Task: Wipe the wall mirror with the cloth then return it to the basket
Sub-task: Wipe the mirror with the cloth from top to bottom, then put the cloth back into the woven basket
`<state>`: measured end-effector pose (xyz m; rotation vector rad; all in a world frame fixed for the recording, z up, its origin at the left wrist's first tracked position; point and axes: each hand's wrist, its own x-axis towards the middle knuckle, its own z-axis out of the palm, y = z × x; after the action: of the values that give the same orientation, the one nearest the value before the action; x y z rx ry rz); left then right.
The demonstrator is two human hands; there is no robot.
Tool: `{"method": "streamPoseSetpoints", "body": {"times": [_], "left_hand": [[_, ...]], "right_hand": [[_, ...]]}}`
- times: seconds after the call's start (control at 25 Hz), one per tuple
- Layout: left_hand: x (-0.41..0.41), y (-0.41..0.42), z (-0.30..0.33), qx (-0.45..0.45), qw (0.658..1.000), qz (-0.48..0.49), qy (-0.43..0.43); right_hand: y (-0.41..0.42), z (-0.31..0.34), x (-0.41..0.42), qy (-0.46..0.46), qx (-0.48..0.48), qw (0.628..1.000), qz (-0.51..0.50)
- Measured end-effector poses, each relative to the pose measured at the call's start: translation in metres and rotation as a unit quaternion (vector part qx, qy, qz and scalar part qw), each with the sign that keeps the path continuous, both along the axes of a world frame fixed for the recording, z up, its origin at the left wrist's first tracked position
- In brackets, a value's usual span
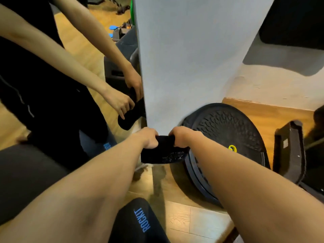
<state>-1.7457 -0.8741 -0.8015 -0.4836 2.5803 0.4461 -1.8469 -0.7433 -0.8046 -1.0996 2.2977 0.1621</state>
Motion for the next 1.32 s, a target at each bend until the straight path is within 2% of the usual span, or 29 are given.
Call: {"method": "streamPoseSetpoints", "body": {"times": [0.28, 0.48, 0.68, 0.8, 0.96, 1.08, 1.2, 1.32], "left_hand": [[0.006, -0.004, 0.002, 0.027, 0.998, 0.025, 0.045], [0.049, -0.013, 0.022, 0.009, 0.999, -0.002, 0.043], [0.11, -0.016, 0.135, -0.028, 0.998, 0.026, 0.059], [0.172, 0.017, 0.235, -0.046, 0.995, 0.052, 0.067], [0.278, 0.085, 0.374, -0.067, 0.985, 0.119, 0.102], [0.354, 0.13, 0.456, -0.077, 0.976, 0.179, 0.094], [0.439, 0.169, 0.514, -0.089, 0.954, 0.26, 0.118], [0.528, 0.202, 0.543, -0.082, 0.933, 0.325, 0.133]], "right_hand": [[0.004, 0.017, -0.002, -0.021, 0.007, 1.0, -0.018], [-0.015, 0.05, 0.045, 0.017, 0.006, 1.0, 0.013], [-0.016, 0.138, 0.102, 0.043, -0.058, 0.997, 0.019], [0.013, 0.235, 0.158, 0.056, -0.081, 0.994, 0.043], [0.068, 0.38, 0.245, 0.079, -0.112, 0.982, 0.129], [0.097, 0.462, 0.309, 0.092, -0.122, 0.969, 0.196], [0.115, 0.526, 0.379, 0.085, -0.14, 0.954, 0.252], [0.123, 0.556, 0.458, 0.086, -0.149, 0.938, 0.302]]}}
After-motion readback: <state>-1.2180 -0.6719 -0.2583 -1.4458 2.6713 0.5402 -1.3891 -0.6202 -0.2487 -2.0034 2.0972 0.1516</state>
